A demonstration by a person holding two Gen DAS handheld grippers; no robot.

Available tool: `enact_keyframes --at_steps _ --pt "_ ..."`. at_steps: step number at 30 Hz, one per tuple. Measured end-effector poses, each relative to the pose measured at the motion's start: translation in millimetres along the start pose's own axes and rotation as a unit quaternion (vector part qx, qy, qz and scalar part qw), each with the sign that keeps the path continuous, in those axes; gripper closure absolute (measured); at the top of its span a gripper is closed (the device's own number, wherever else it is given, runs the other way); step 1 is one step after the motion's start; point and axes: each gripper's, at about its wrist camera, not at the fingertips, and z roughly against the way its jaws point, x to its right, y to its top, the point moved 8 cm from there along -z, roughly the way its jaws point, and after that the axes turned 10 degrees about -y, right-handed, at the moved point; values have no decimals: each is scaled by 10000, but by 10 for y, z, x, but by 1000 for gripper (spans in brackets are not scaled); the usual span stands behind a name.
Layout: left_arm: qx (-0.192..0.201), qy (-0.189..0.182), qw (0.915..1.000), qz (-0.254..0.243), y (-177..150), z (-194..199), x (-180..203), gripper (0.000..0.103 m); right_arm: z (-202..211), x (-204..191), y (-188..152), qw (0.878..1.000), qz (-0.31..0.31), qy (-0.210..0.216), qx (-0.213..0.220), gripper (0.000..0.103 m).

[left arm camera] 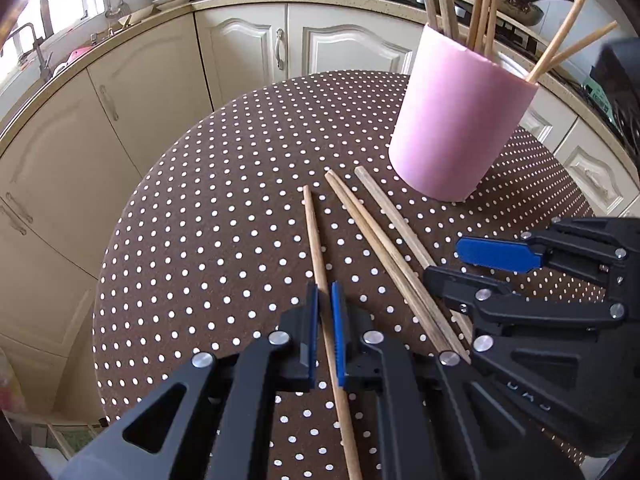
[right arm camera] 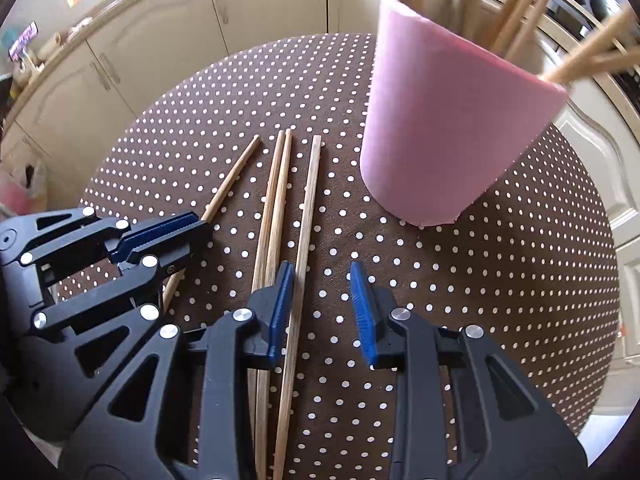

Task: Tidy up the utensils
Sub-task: 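Close the left gripper on a chopstick while the right gripper grasps another, then lift both held chopsticks upright and carry them over the pink cup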

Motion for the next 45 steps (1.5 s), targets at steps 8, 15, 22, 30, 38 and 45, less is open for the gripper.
enact_keyframes --at_steps 8,15,22,30,38,45 --pt "-55 41 10000 -2 102 -68 9 96 -74 -24 137 9999 -37 24 -156 94" --pt "11 -58 9999 119 95 -91 7 97 -92 102 -24 9997 -177 164 7 97" --pt "225 -407 9984 336 50 -31 -36 97 10 263 -204 9983 -340 431 187 97" --pt "653 -472 9964 250 50 215 84 97 245 407 -286 9958 -494 609 475 97" --pt "916 -442 9946 182 60 445 171 97 606 588 -431 9914 -608 849 793 97" --pt "1345 -481 9896 168 98 676 232 97 874 785 -524 9837 -848 1061 1175 97"
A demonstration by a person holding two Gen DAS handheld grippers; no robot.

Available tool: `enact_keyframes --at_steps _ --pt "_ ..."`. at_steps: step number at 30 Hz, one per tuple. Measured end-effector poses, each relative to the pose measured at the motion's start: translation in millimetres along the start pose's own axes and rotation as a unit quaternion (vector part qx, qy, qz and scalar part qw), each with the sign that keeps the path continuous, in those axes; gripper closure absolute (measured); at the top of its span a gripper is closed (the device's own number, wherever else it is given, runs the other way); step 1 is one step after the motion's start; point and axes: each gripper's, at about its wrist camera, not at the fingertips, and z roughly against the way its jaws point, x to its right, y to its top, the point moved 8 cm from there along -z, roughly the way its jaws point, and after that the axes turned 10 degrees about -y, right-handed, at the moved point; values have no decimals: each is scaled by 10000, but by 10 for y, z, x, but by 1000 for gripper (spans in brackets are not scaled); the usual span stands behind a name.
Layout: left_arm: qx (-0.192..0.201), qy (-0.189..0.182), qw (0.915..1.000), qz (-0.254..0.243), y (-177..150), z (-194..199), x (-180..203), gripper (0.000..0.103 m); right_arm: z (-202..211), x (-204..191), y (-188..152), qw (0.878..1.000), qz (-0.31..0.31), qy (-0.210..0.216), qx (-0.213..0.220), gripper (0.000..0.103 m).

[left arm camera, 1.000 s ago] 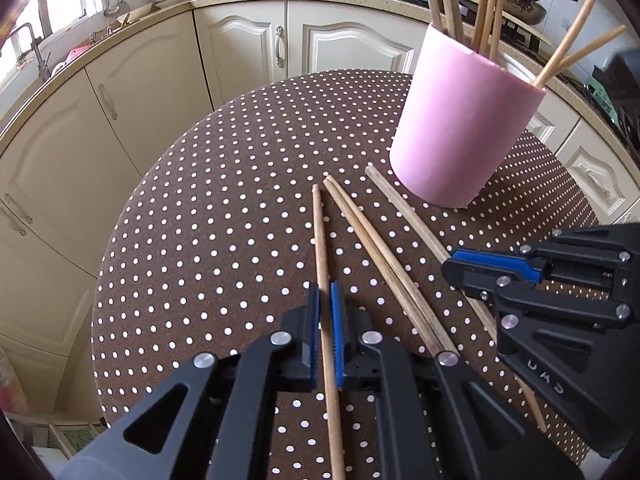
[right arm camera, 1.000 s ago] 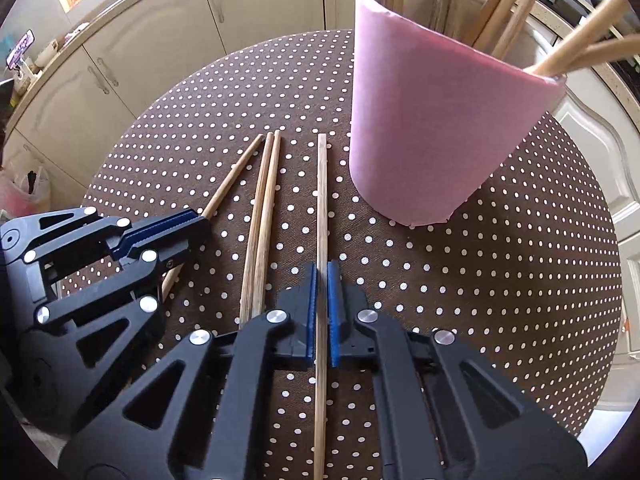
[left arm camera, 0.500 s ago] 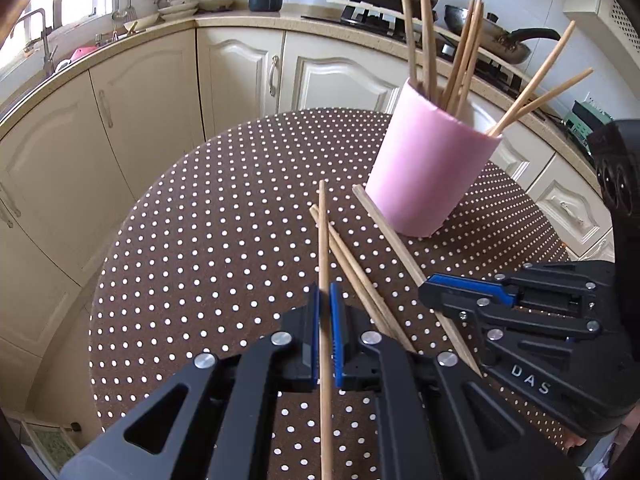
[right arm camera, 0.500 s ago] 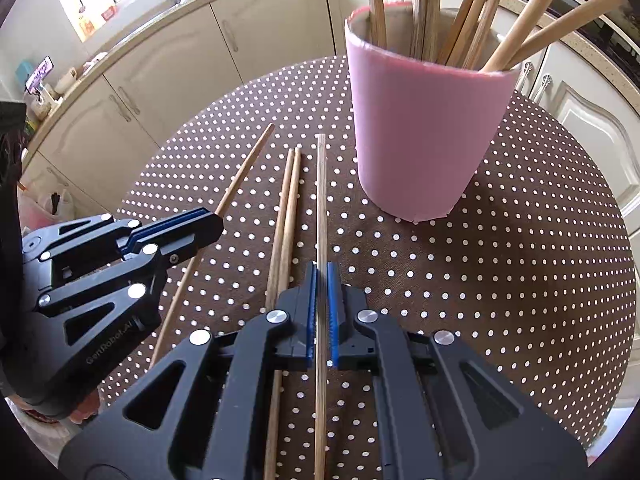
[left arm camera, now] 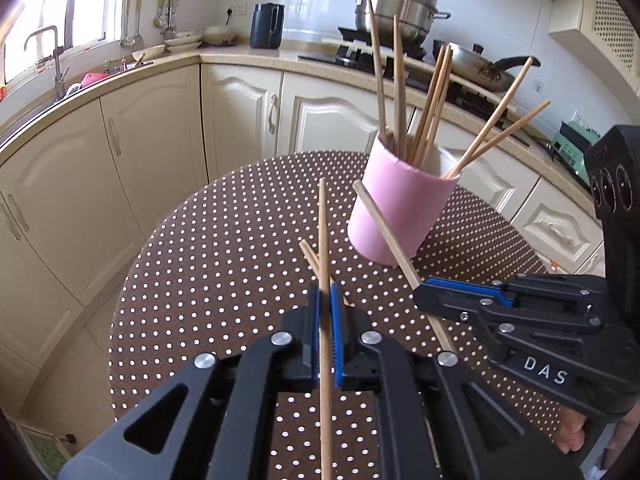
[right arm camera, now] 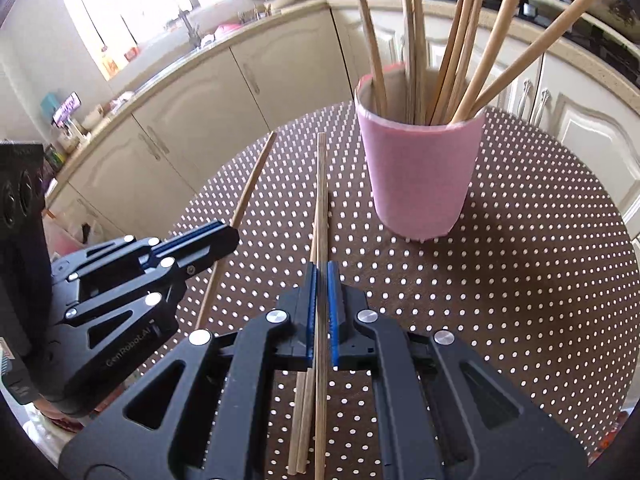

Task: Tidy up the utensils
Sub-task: 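Lift both held chopsticks upright and carry them over the pink cup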

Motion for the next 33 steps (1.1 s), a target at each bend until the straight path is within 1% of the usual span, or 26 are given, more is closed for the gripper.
enact_keyframes --at_steps 5,11,13,18,21,24,27,31,33 --pt "464 -40 9989 -104 66 198 147 97 377 91 30 9983 -132 153 550 97" --pt "813 33 9964 -249 151 375 285 97 779 144 29 9925 -279 344 1137 97" --pt "947 64 9951 -283 190 447 324 97 863 102 40 9902 -301 404 1301 97" --pt "1318 305 9893 -554 278 630 427 97 1098 153 -11 9841 -408 501 1652 97" --pt "1542 455 9850 -623 328 731 446 97 1244 205 -35 9794 -514 564 1869 97" --pt "1688 449 9828 -597 392 798 466 97 1360 193 -26 9743 -597 637 2075 97" --pt "1829 385 9801 -672 466 854 524 97 1483 300 -44 9691 -682 685 2269 97" --pt "2025 267 9755 -812 567 926 626 97 1632 400 58 9602 -783 666 2598 97" --pt "2124 158 9731 -874 630 950 693 97 1683 363 147 9557 -790 627 2764 97"
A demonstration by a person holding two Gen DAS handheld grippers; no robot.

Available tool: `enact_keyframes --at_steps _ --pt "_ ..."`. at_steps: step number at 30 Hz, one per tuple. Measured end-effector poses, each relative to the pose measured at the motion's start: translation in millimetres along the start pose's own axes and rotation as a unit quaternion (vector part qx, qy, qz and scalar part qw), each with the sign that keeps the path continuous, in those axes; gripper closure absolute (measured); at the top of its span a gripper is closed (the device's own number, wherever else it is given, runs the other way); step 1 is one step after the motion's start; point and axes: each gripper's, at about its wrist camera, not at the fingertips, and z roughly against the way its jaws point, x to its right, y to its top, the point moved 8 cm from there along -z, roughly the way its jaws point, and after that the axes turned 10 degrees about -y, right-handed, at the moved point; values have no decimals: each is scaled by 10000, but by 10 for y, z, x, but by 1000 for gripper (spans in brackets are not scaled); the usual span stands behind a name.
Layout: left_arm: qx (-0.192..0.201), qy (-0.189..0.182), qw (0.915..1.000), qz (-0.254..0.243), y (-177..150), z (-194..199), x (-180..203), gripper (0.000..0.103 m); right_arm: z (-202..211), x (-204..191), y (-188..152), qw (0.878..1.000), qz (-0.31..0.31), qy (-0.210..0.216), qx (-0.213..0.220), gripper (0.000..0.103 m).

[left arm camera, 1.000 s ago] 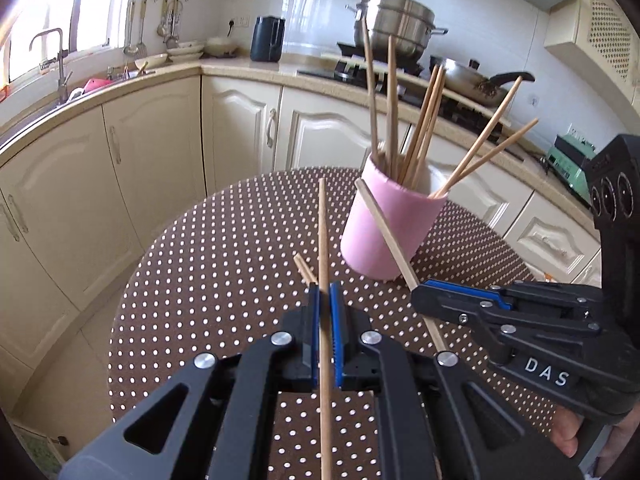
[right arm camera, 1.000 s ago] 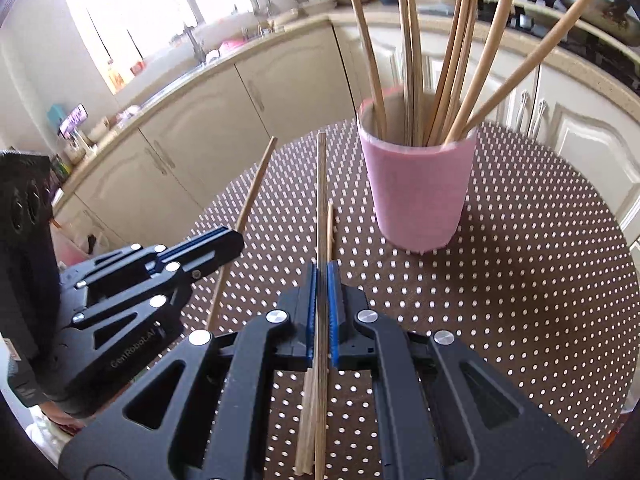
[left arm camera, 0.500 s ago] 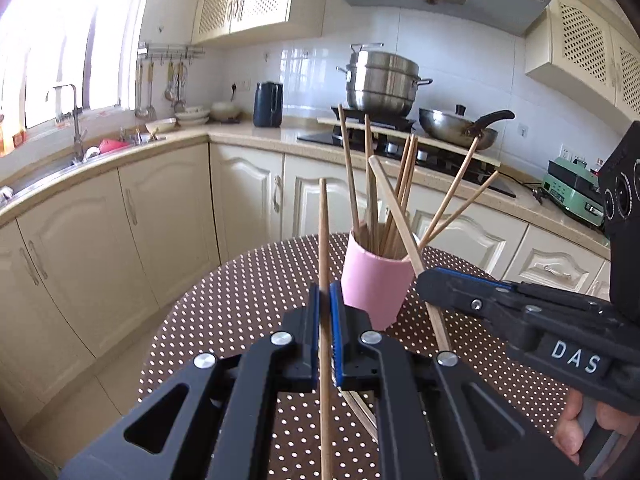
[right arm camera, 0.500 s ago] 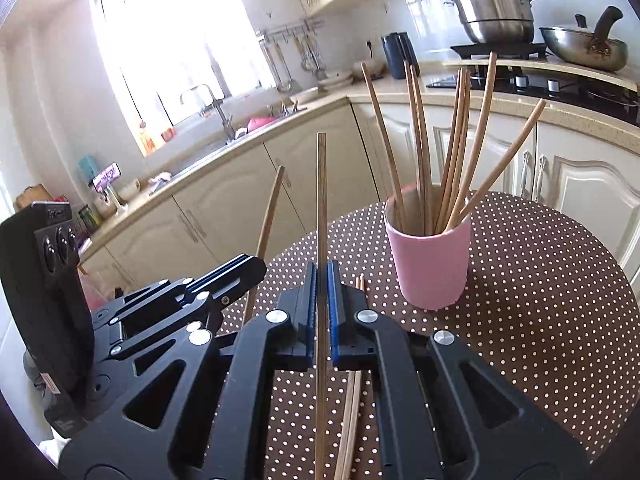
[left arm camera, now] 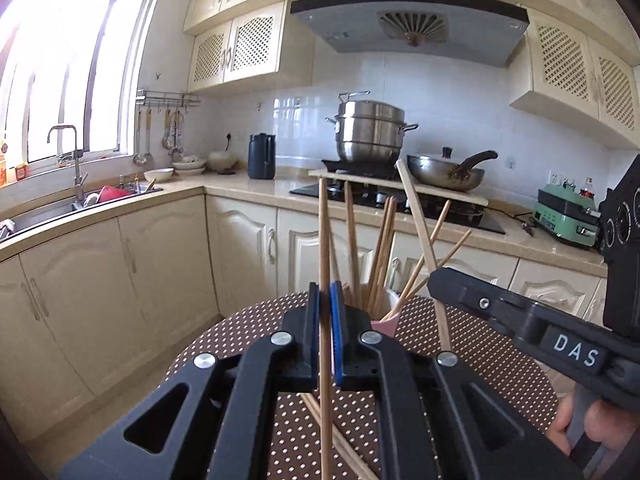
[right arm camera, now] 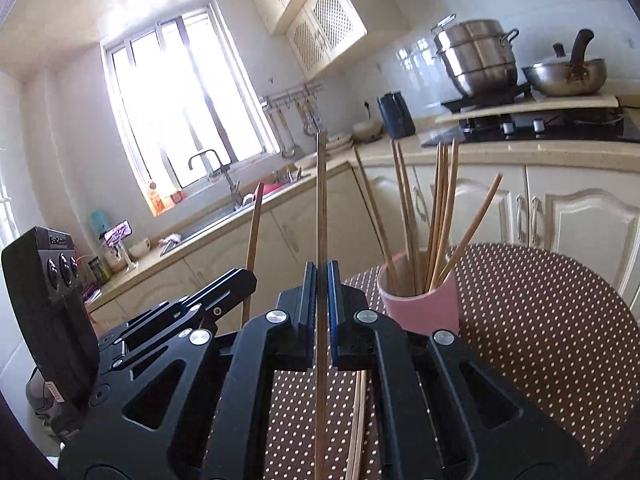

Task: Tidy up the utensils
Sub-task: 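Lift both held chopsticks upright and carry them over the pink cup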

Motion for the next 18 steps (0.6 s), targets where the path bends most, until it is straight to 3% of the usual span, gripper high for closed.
enact_keyframes --at_steps 5,11,18 --pt "259 -159 9995 -114 175 -62 135 97 -5 -34 161 9988 19 -53 493 97" --pt "558 -237 9980 -170 333 -160 228 97 -60 52 264 9971 -106 -49 752 97" --pt "618 -663 9959 29 475 -390 228 97 -142 174 459 9936 -276 -8 1094 97"
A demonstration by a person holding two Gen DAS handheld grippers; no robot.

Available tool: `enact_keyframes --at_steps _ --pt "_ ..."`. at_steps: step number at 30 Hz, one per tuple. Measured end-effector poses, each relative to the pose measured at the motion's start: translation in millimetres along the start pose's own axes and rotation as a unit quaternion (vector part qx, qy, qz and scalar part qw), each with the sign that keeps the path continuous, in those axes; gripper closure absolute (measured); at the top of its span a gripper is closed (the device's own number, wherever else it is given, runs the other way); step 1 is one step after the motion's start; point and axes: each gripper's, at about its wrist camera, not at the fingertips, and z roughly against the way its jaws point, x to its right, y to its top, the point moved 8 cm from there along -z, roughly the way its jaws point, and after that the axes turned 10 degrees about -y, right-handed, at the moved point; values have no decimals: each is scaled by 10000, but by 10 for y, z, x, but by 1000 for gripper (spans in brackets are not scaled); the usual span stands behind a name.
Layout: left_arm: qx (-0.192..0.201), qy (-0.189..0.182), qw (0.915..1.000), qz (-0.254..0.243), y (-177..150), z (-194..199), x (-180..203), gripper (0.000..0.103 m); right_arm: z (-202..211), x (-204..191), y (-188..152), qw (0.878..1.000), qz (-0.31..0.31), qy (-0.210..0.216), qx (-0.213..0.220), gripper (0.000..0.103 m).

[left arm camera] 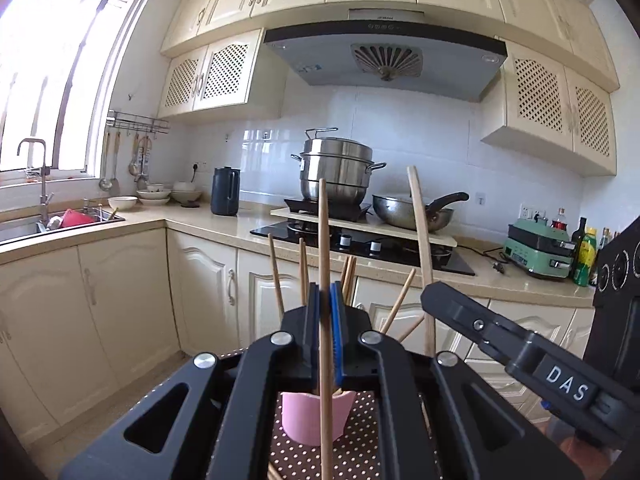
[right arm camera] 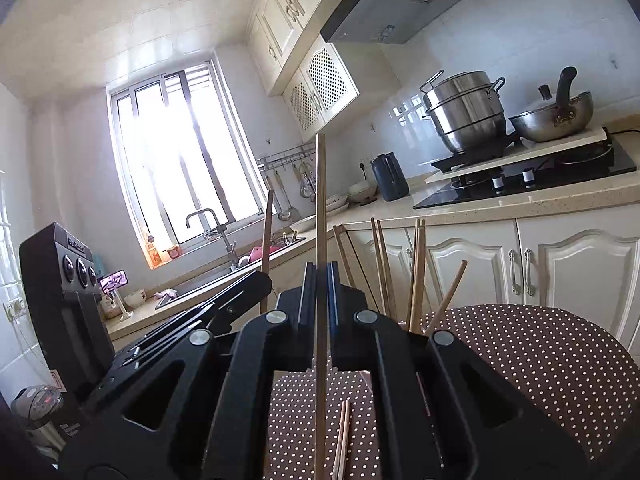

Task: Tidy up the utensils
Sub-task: 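Lift both held chopsticks upright and carry them over the pink cup, then lower both held chopsticks down into the pink cup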

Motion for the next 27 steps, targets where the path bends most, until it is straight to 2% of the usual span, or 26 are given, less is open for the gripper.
enact_keyframes --at_steps 11,18,27 --pt "236 -312 9984 412 144 -467 -199 97 -185 232 220 9975 59 -318 625 97" --pt "522 -435 9956 638 202 -698 -337 97 -416 193 275 9946 265 -382 932 97" --pt "906 -336 9944 436 228 -878 -391 97 -708 150 227 9891 479 -676 1215 97"
